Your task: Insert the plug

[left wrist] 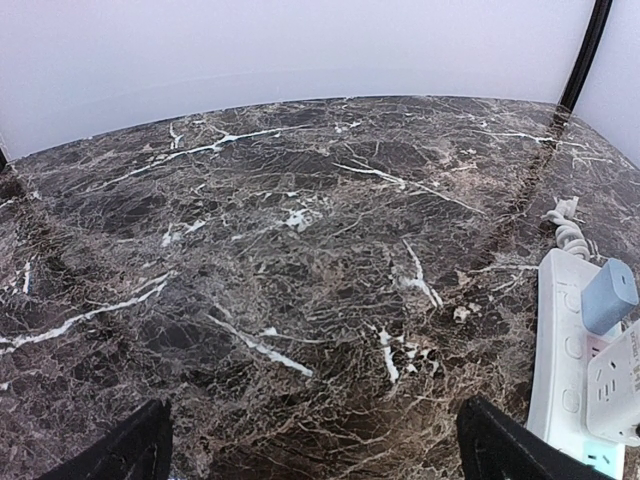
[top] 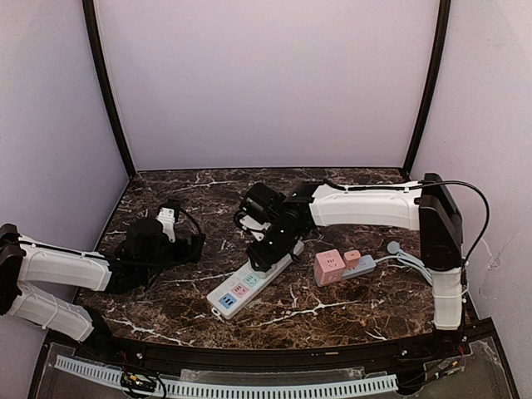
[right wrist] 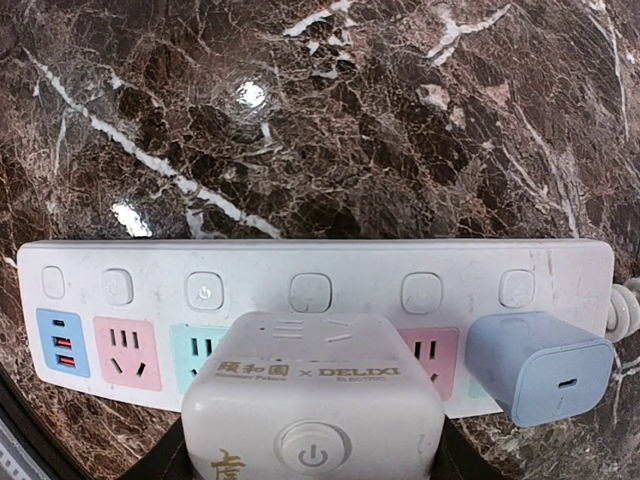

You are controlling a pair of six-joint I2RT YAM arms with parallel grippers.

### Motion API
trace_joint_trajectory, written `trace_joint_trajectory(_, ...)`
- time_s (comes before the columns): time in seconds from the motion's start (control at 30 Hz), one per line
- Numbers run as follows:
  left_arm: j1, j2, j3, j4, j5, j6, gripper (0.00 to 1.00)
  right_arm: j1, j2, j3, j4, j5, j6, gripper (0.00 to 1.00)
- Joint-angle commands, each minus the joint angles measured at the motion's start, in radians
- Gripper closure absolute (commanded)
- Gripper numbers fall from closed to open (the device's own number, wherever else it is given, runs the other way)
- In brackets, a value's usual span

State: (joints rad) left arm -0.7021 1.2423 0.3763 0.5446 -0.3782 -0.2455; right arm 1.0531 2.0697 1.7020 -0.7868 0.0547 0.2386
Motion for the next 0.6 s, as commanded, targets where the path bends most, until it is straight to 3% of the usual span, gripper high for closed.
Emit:
trace_joint_trajectory(0.0,0.007,-0.018,-0.018,0.0,0.003,0.013,0.01,0.008,-0.023,-0.032,-0.027,0.05,0.05,1.0)
trace_joint_trajectory(0.37,0.007,-0.028,-0.02,-0.004,0.003,0.016,0.01,0.008,-0.028,-0.035,-0.034,0.047,0.049,1.0)
trace_joint_trajectory(0.57,0.007,-0.028,-0.021,-0.003,0.008,0.017,0.01,0.009,-0.011,-0.04,-0.033,-0.009,-0.05,1.0)
